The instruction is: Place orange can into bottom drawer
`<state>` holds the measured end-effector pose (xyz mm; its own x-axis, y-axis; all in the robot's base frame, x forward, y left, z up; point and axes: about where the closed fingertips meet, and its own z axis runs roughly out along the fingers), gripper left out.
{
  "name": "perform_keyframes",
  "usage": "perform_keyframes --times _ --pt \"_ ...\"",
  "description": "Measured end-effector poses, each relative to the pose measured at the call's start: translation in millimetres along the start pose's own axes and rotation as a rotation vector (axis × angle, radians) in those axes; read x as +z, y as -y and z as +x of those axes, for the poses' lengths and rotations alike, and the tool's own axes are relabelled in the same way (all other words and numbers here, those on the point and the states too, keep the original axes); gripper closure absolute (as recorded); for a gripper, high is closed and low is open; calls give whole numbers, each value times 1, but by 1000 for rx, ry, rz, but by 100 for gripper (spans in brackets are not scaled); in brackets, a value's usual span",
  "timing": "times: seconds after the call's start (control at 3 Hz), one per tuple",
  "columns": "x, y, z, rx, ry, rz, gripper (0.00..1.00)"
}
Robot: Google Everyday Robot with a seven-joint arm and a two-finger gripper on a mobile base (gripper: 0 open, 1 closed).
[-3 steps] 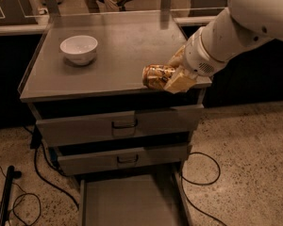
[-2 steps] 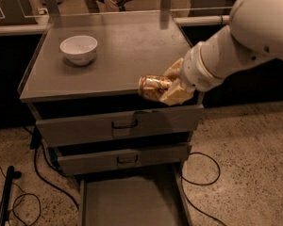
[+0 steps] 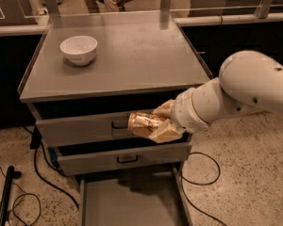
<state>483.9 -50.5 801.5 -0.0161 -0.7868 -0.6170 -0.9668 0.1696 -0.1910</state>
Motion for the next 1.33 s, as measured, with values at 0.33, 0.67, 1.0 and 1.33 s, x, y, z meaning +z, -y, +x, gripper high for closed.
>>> perform_keyframes --times 0.33,0.67,1.0,1.33 --pt "36 -26 29 41 -10 -35 100" --pt "68 -41 56 91 -21 -52 100" --pt "129 -34 125 188 5 -53 100" --pt "129 -34 125 188 5 -53 100"
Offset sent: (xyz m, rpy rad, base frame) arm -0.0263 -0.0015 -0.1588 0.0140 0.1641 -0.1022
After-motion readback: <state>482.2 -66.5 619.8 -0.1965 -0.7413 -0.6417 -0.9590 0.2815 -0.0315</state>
